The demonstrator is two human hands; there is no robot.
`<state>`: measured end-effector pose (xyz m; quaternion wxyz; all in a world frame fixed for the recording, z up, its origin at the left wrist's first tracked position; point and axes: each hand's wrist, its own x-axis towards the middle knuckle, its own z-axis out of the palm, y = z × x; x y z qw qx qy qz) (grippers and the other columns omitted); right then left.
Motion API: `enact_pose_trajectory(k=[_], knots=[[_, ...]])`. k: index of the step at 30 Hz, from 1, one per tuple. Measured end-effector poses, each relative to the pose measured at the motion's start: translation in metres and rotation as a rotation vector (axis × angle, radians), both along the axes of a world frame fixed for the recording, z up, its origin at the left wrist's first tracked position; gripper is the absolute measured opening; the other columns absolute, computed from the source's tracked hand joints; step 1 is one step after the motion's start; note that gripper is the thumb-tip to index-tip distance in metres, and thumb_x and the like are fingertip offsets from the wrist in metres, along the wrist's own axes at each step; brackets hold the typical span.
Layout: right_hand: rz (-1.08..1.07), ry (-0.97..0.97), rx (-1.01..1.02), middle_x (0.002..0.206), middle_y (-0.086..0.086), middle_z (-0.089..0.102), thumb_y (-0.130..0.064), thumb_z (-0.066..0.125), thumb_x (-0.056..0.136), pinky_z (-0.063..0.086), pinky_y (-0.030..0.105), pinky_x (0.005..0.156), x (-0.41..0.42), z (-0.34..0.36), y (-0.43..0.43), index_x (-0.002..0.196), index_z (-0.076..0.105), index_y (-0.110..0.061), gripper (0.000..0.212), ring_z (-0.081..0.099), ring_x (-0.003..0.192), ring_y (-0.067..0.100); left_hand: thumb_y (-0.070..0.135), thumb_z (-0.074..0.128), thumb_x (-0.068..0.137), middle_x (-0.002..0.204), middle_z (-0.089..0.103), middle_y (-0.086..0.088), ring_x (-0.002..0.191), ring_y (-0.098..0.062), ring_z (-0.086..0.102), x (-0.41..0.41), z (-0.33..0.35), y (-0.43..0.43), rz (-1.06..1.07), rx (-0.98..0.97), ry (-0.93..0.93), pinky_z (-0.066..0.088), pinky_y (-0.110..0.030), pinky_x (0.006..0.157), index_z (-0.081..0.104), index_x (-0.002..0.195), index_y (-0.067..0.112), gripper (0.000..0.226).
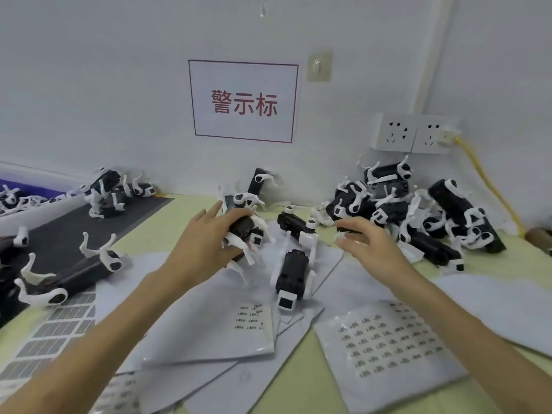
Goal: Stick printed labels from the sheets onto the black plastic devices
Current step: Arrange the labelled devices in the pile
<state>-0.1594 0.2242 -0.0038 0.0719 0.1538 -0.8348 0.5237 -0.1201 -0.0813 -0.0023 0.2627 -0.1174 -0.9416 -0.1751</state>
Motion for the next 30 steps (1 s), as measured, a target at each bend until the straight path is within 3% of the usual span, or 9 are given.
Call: enact_pose_trajectory(k=[2,6,10,14,17,20,23,26,30], knots=[[0.009,0.028,-0.016,0.113,-0.019,0.069,-0.013,0.065,0.096,0.054,0.031,0.089,0.012,0.000,0.014,0.105,0.066,-0.038,0.026,0.066,0.104,0.005,0.009,0.075,0.084,0.139,0.062,0.003,0.141,-0.024,0.042,0.004,0.004,0.007,-0.034,-0.121,0.065,0.036,-0.035,0.101,0.053,0.142,0.027,0.065],[0.074,0.068,0.021,0.100,-0.013,0.075,-0.011,0.065,0.096,0.057,0.030,0.079,0.033,-0.006,0.030,0.105,0.071,-0.031,0.023,0.072,0.090,0.010,-0.004,0.057,0.085,0.146,0.053,0.009,0.126,-0.019,0.053,0.007,0.007,0.028,-0.124,-0.144,0.016,0.048,-0.030,0.080,0.045,0.150,0.030,0.074],[0.184,0.076,0.155,0.110,-0.028,0.067,-0.025,0.068,0.096,0.053,0.017,0.081,0.050,-0.015,0.024,0.118,0.063,-0.048,0.033,0.065,0.100,-0.002,-0.003,0.061,0.085,0.150,0.044,-0.005,0.125,-0.029,0.050,-0.003,0.012,0.042,0.035,-0.238,0.143,0.043,-0.038,0.093,0.042,0.153,0.027,0.077],[0.250,0.094,0.300,0.132,-0.037,0.052,-0.042,0.065,0.095,0.051,0.017,0.089,0.057,-0.026,0.000,0.138,0.038,-0.063,0.055,0.056,0.113,-0.012,-0.020,0.057,0.066,0.153,0.038,-0.010,0.126,-0.034,0.047,-0.008,0.014,0.048,0.129,-0.012,0.120,0.041,-0.041,0.096,0.045,0.150,0.018,0.093],[0.297,0.082,0.260,0.118,-0.037,0.060,-0.037,0.065,0.097,0.049,0.011,0.083,0.059,-0.033,-0.014,0.132,0.053,-0.051,0.040,0.060,0.106,-0.010,-0.023,0.053,0.065,0.151,0.047,-0.004,0.136,-0.028,0.046,-0.003,0.008,0.060,-0.013,-0.046,0.089,0.027,-0.045,0.113,0.063,0.135,0.022,0.084],[0.188,0.163,0.186,0.087,-0.014,0.069,-0.024,0.065,0.097,0.055,0.025,0.067,0.061,-0.035,-0.020,0.099,0.064,-0.031,0.007,0.067,0.076,0.006,-0.017,0.049,0.072,0.142,0.059,0.006,0.147,-0.021,0.037,0.002,0.003,0.073,-0.111,-0.139,0.003,0.001,-0.050,0.126,0.075,0.113,0.028,0.066],[0.061,0.288,0.157,0.082,-0.009,0.069,-0.019,0.062,0.099,0.055,0.029,0.064,0.061,-0.030,-0.015,0.092,0.068,-0.025,0.011,0.064,0.072,0.008,-0.021,0.045,0.069,0.125,0.069,0.004,0.134,-0.018,0.052,0.003,0.011,0.088,-0.129,0.052,0.124,0.004,-0.051,0.127,0.077,0.103,0.018,0.062],[0.029,0.347,-0.019,0.080,-0.011,0.068,-0.017,0.060,0.100,0.051,0.015,0.061,0.060,-0.015,0.000,0.090,0.067,-0.028,0.017,0.064,0.075,0.001,-0.005,0.044,0.078,0.117,0.072,0.008,0.117,-0.010,0.062,0.013,0.019,0.097,-0.268,0.289,0.196,0.035,-0.032,0.116,0.075,0.108,0.018,0.048],[0.067,0.288,-0.336,0.075,-0.005,0.064,-0.024,0.057,0.101,0.051,0.023,0.056,0.061,0.009,0.020,0.089,0.067,-0.019,0.016,0.061,0.066,0.010,0.026,0.048,0.105,0.113,0.073,0.009,0.106,-0.003,0.066,0.024,0.030,0.134,-0.559,0.677,-0.374,0.046,-0.029,0.106,0.070,0.113,0.022,0.024]])
